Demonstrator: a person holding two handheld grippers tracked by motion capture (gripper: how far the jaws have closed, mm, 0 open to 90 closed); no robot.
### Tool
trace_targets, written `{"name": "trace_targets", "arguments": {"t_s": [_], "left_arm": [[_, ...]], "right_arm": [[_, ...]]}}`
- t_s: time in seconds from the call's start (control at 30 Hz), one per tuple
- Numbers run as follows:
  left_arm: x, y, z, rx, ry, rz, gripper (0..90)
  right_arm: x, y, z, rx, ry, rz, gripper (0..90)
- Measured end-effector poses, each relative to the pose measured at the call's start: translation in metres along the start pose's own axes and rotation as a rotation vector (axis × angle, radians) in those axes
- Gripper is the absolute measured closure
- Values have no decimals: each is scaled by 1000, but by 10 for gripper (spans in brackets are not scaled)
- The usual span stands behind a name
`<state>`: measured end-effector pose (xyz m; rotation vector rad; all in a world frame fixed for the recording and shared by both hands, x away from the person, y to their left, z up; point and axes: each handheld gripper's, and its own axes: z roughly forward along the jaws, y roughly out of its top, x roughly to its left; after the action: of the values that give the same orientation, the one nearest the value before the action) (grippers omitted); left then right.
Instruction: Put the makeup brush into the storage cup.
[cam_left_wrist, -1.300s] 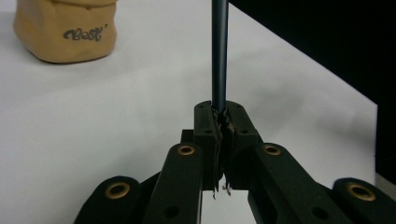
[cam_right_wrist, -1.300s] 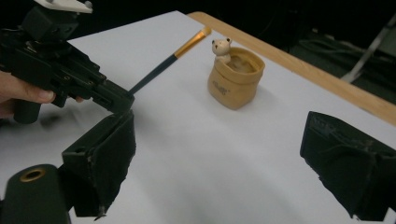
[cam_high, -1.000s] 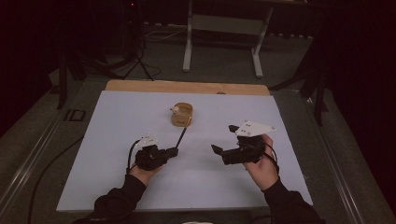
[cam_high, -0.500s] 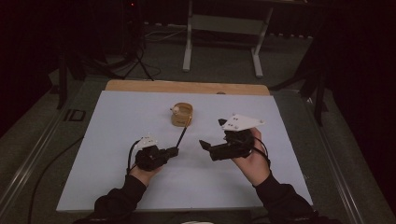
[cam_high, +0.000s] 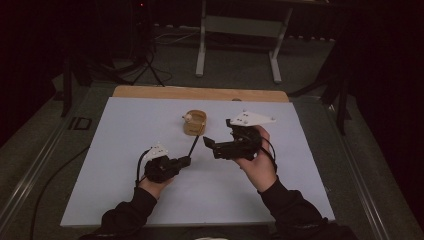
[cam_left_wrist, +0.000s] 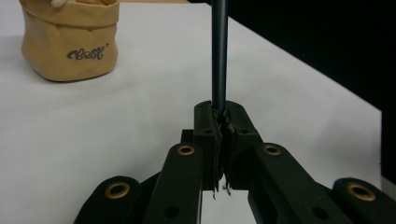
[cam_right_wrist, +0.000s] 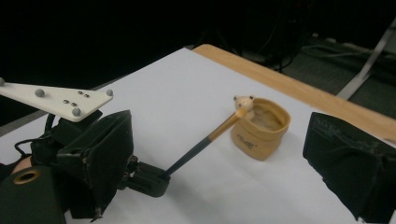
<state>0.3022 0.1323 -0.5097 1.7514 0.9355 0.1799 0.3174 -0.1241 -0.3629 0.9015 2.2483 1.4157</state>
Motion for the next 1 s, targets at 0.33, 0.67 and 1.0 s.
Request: {"name": "trace_targets", "arguments": {"t_s": [0.33, 0.67, 1.0], "left_arm": [[0, 1, -1, -11, -3, -2, 859], [-2, 1, -1, -24, -17, 1, 859], [-3, 1, -1, -30, -21, 10, 859]], "right_arm": [[2, -5, 16, 6, -19, 169, 154], [2, -17, 32, 33, 8, 324, 310], [-6, -22, 47, 57, 72, 433, 531]]}}
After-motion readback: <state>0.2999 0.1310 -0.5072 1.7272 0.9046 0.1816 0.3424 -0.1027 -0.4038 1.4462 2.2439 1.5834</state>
